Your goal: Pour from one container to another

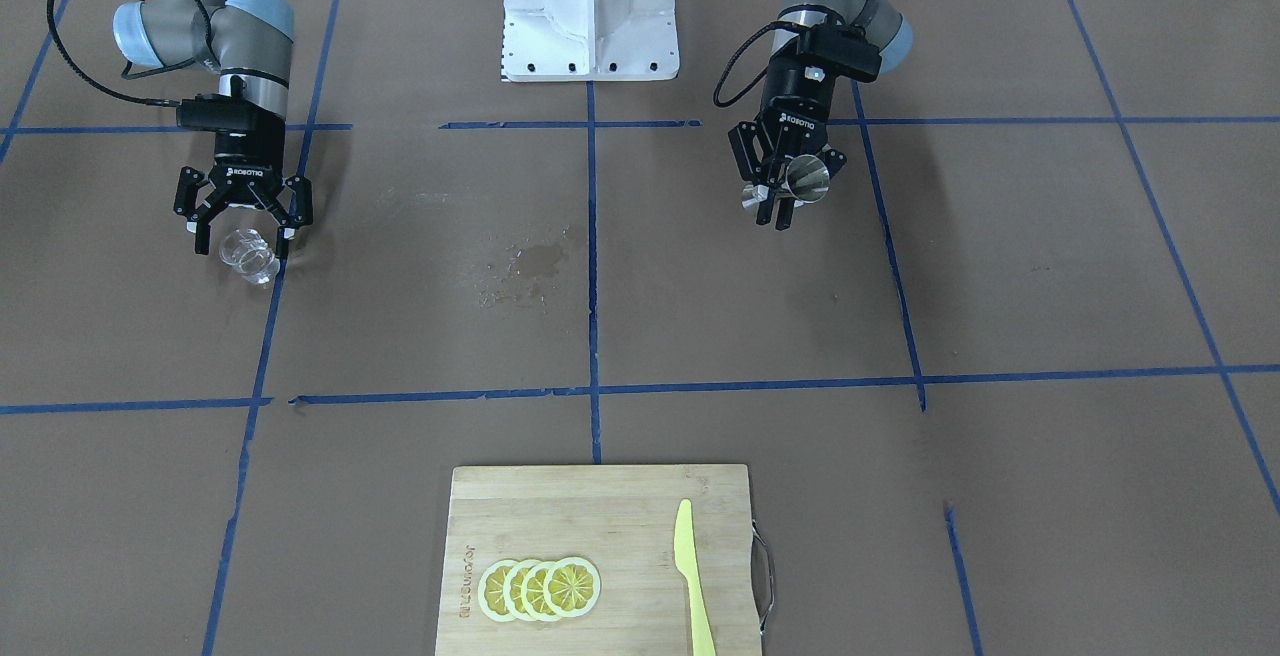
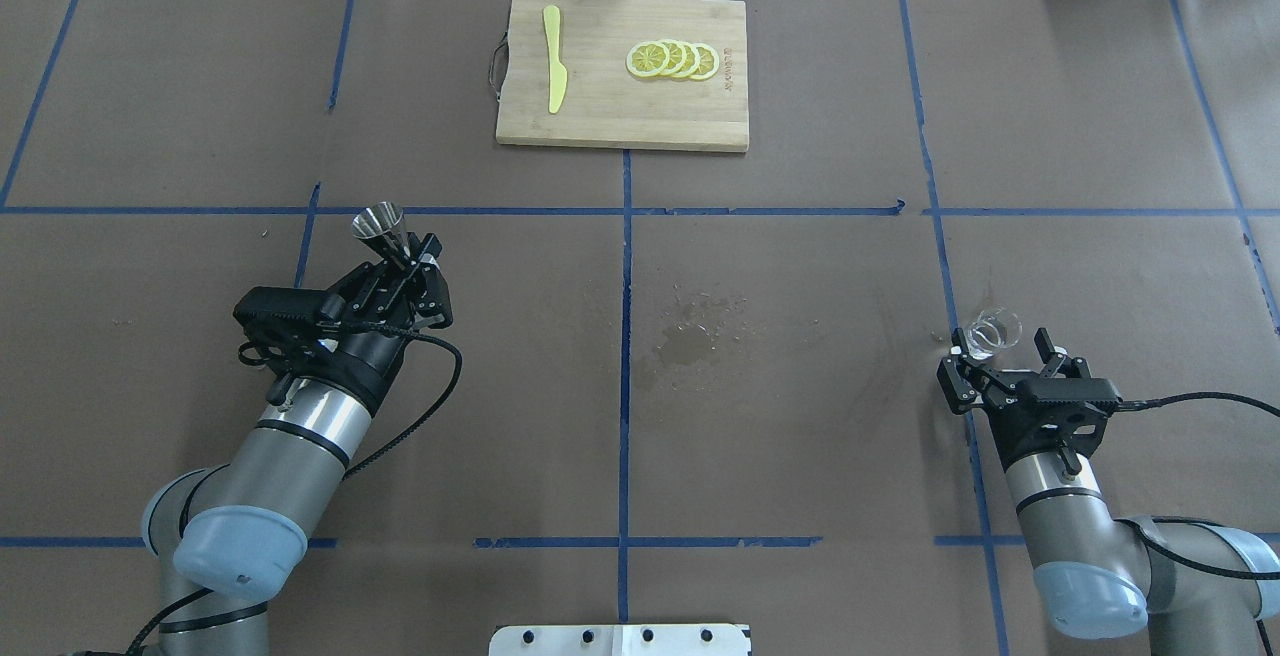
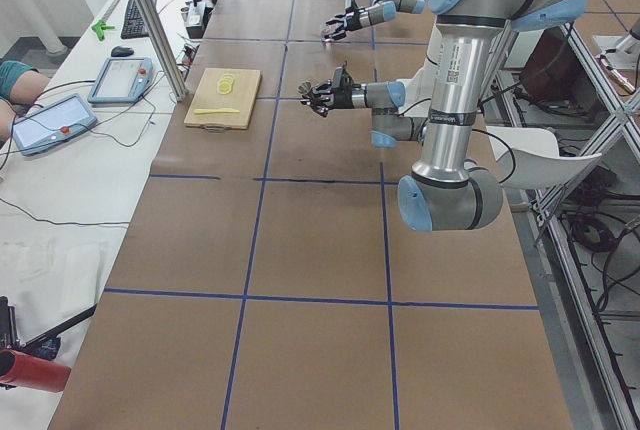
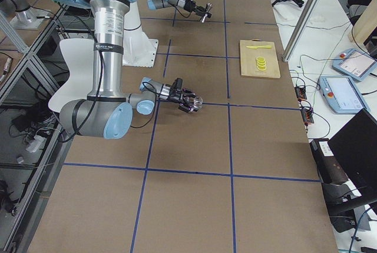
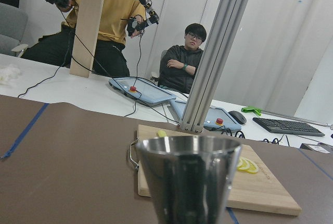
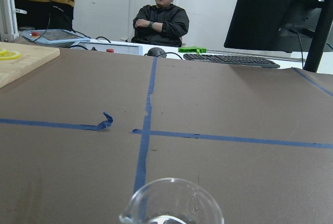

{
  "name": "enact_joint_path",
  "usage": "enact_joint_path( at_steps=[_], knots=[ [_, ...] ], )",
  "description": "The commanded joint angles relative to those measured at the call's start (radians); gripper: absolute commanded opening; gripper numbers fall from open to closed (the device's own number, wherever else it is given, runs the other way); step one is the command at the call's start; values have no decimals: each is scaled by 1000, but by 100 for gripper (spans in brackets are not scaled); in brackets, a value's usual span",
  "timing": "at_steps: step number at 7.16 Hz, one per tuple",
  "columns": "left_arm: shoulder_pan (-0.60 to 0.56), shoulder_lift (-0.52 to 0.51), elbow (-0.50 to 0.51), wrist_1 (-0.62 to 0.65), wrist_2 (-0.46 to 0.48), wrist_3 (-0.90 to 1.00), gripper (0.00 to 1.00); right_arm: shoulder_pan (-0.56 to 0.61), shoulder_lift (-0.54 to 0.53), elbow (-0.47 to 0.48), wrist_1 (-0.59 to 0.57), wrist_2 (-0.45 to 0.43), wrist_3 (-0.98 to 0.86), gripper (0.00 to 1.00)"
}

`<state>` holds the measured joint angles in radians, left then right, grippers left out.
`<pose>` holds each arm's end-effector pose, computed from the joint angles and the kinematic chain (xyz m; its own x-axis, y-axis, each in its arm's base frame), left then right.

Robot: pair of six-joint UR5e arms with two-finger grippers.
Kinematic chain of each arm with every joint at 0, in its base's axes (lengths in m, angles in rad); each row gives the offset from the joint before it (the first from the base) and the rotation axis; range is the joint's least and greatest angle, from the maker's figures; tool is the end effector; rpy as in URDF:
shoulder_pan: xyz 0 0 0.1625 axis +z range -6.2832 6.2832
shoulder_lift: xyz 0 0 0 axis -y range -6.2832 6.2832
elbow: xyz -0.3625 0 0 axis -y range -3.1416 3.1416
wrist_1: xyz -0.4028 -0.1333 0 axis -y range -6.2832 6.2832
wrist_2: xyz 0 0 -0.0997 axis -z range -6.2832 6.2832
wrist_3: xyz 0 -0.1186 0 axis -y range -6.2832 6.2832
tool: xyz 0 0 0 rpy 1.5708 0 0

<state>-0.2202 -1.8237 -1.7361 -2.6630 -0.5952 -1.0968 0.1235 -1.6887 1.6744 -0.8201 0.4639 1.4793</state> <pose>0.4678 -0.3419 0.2544 0.4765 0.1556 -0.8653 0.7997 0.3322 0.5001 -0.4366 -0.2954 0.5006 0.7917 0.0571 0.6083 -0.5813 0.3768 0.7212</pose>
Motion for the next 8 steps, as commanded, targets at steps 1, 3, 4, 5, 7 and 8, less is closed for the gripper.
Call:
enact_joint_path(
  at_steps=[1,3,4,5,7,8],
  knots=[
    [-1,1,3,0,0,0,0,1,1,-1,2,6,-1,99],
    [-1,1,3,-2,0,0,0,7,1,-4,2,12,-2,98],
    [-1,1,1,-2,0,2,0,19,20,-11,2,13,-5,98],
    [-1,1,1,-2,0,2,0,28,21,-18,2,21,-7,98],
    [-1,1,1,-2,0,2,0,30,27,-19,2,25,-5,86],
    [-1,1,3,-2,0,2,0,30,29,-19,4,27,-5,81]
  ],
)
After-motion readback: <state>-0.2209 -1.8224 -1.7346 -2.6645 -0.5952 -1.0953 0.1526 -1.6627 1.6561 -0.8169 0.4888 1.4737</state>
